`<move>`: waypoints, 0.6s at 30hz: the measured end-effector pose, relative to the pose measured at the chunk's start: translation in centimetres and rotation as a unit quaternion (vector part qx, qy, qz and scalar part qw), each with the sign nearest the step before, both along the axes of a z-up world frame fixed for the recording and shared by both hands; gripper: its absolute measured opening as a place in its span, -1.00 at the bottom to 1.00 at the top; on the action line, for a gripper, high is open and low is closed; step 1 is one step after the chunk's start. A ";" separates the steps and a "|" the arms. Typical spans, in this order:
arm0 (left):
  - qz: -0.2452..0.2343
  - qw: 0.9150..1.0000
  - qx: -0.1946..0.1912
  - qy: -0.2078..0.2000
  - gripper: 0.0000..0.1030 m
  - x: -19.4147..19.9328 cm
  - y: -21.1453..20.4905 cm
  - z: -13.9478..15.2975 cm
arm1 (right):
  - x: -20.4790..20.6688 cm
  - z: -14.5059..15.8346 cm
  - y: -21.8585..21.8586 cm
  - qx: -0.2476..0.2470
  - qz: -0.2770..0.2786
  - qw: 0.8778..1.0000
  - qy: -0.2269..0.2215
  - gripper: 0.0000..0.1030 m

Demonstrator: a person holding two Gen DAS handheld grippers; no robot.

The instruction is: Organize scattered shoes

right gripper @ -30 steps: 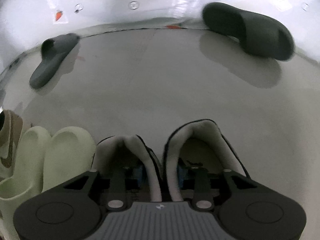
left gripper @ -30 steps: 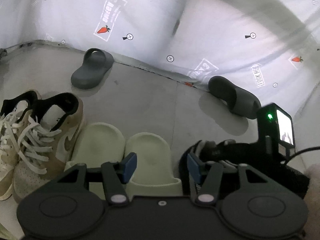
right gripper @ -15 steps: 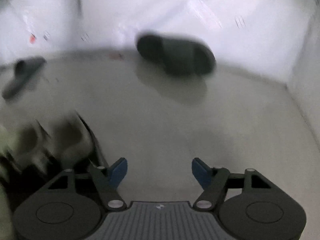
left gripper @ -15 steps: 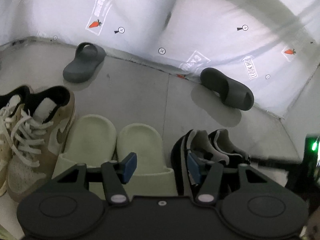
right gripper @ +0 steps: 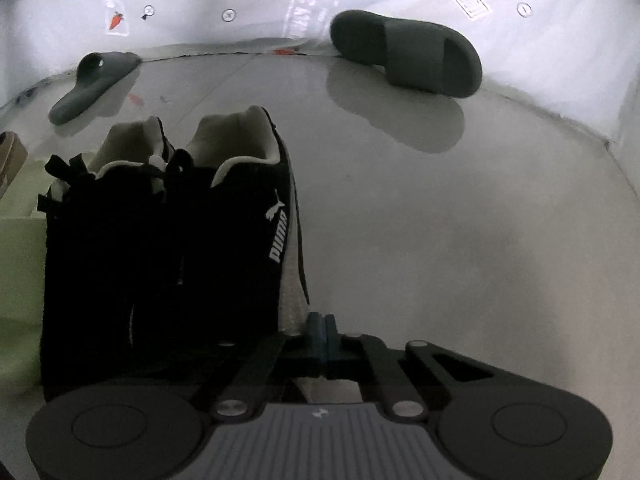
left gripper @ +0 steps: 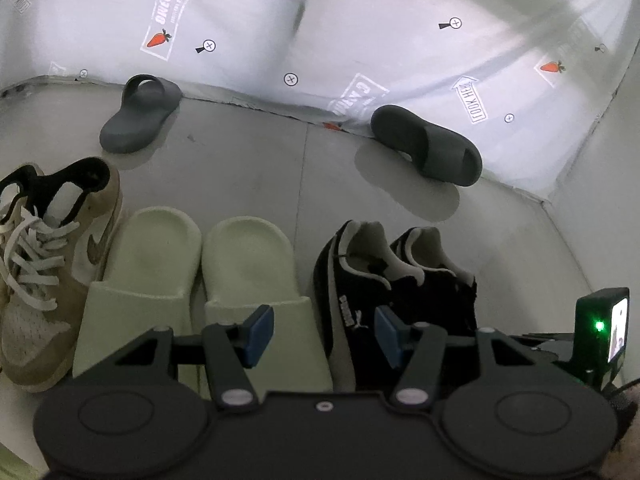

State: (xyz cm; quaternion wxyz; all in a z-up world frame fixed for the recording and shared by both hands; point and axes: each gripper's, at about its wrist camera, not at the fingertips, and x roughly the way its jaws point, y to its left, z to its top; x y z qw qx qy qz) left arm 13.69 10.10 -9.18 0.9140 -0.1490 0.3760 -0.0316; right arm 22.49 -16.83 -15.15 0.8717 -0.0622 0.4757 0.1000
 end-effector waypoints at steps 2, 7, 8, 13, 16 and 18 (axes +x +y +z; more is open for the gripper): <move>0.003 1.000 -0.003 0.002 0.10 -0.3 0.0 -0.1 | 0.1 0.1 -0.5 0.028 -0.015 0.999 0.020 -0.94; 0.009 1.000 -0.009 0.008 0.10 -0.6 0.1 -0.2 | -1.4 0.1 -0.7 0.035 -0.011 0.999 0.039 -0.94; 0.009 1.000 -0.010 0.009 0.10 -0.6 0.1 -0.2 | -1.9 0.1 -0.7 0.033 -0.010 0.999 0.040 -0.94; -0.003 1.000 -0.010 0.012 0.10 -0.5 -0.8 -0.2 | -3.4 0.3 -0.3 0.029 -0.008 0.998 0.049 -0.93; -0.016 1.000 -0.009 0.012 0.10 0.0 -1.4 -0.1 | -3.9 0.4 -0.3 0.026 0.000 0.998 0.050 -0.93; -0.022 1.000 -0.011 0.013 0.10 0.2 -1.7 -0.2 | -3.9 0.4 -0.5 0.029 0.002 0.998 0.054 -0.93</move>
